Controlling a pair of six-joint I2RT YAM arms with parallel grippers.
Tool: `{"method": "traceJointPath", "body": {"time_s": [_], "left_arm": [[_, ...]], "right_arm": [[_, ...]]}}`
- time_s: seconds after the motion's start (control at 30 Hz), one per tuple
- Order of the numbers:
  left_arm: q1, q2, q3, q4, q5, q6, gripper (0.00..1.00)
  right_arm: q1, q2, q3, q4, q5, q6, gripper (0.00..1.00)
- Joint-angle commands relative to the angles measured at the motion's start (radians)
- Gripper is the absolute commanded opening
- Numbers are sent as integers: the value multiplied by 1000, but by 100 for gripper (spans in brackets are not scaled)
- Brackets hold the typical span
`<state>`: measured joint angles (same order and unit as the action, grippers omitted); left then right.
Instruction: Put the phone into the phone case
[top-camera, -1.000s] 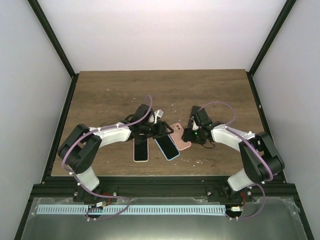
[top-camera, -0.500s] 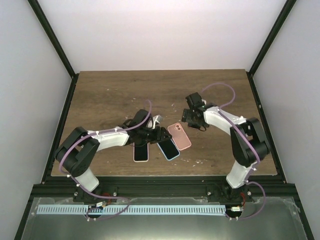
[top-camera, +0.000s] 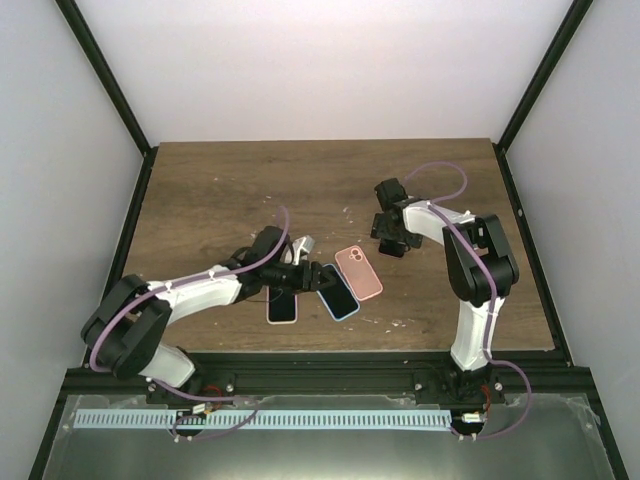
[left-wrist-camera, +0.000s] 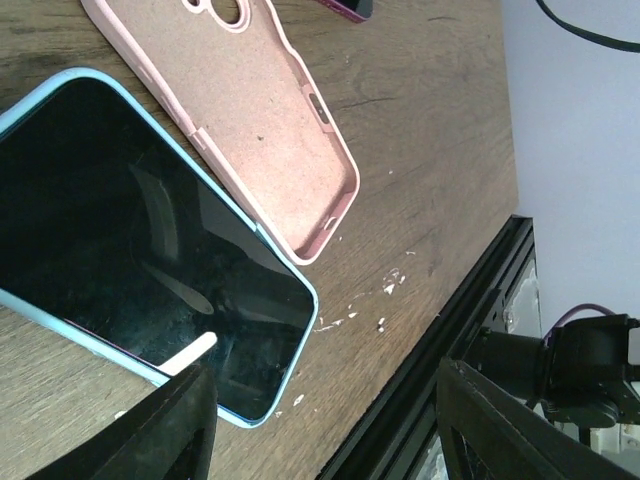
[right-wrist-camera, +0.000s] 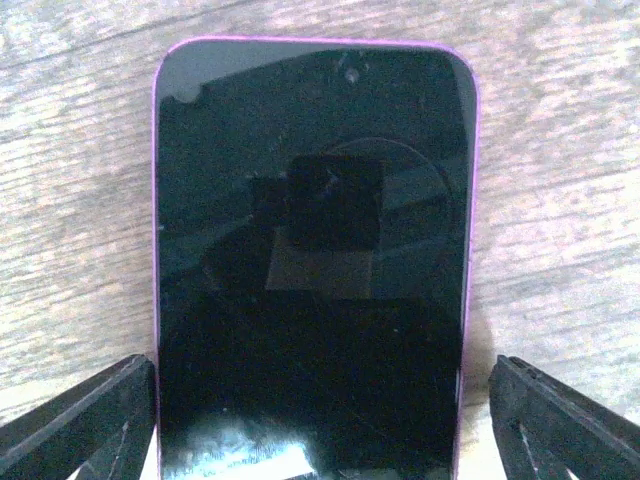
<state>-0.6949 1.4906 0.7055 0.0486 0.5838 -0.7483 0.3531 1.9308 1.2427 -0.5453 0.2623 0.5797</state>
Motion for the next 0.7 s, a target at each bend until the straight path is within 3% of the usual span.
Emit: {"method": "traceJointPath", "body": {"time_s": [0.0, 0.27, 0.67], "left_arm": [[-5, -49, -13, -26, -20, 32, 62], [-6, -46, 12, -48, -59, 40, 62], [3, 203, 284, -109, -152, 73, 62]], "right_arm": [[-11, 39, 33, 20, -25, -46, 90], [-14, 60, 6, 37, -35, -70, 79], [-32, -69, -149, 75, -78, -107, 69]]}}
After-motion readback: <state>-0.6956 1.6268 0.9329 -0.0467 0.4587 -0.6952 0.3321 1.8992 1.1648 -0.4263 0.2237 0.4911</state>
